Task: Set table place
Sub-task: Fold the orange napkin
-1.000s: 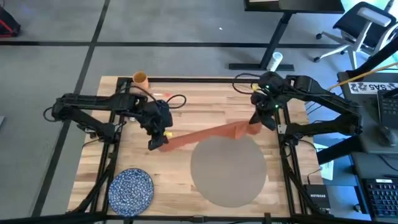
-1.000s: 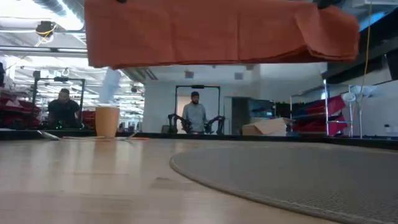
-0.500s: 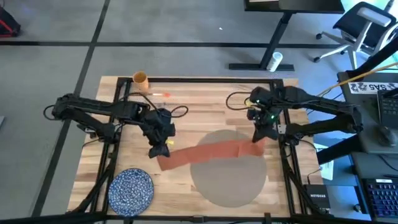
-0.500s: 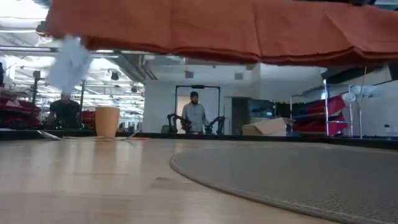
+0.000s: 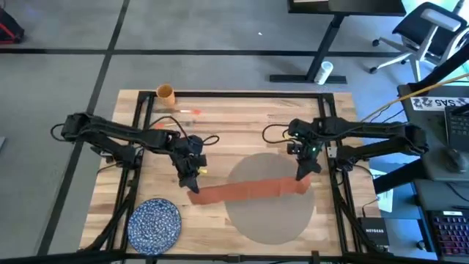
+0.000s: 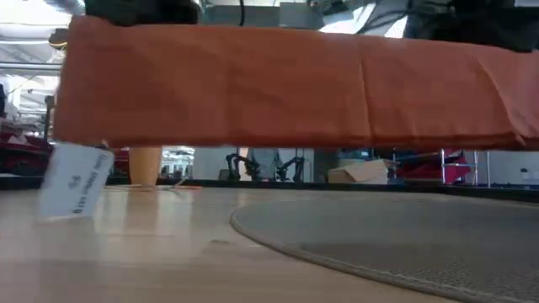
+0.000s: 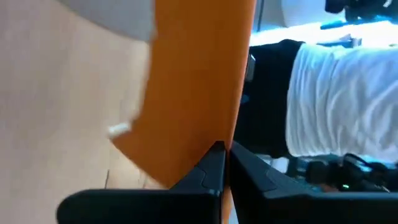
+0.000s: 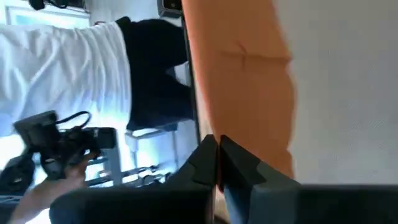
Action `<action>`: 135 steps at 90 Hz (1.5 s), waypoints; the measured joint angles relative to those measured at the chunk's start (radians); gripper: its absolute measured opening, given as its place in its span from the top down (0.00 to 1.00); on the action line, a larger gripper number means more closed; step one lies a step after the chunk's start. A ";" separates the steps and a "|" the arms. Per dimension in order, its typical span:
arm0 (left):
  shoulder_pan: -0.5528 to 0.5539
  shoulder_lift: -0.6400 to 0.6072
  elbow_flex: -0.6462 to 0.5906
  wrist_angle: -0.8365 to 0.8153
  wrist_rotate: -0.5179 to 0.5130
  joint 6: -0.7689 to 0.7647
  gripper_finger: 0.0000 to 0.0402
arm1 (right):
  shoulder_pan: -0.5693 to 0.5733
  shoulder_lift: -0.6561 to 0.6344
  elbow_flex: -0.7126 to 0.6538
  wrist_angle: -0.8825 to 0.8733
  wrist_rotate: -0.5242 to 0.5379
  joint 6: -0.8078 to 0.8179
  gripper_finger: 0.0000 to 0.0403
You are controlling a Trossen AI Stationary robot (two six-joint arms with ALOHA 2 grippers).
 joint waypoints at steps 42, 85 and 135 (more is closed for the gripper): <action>-0.021 0.061 -0.009 0.029 -0.030 -0.016 1.00 | 0.031 0.000 -0.003 0.088 -0.003 0.004 1.00; 0.081 0.280 -0.009 0.003 -0.068 0.178 1.00 | 0.030 0.000 -0.003 0.095 0.272 0.006 1.00; 0.101 0.292 -0.008 -0.110 -0.130 0.205 1.00 | 0.030 0.000 -0.003 0.092 0.573 0.032 1.00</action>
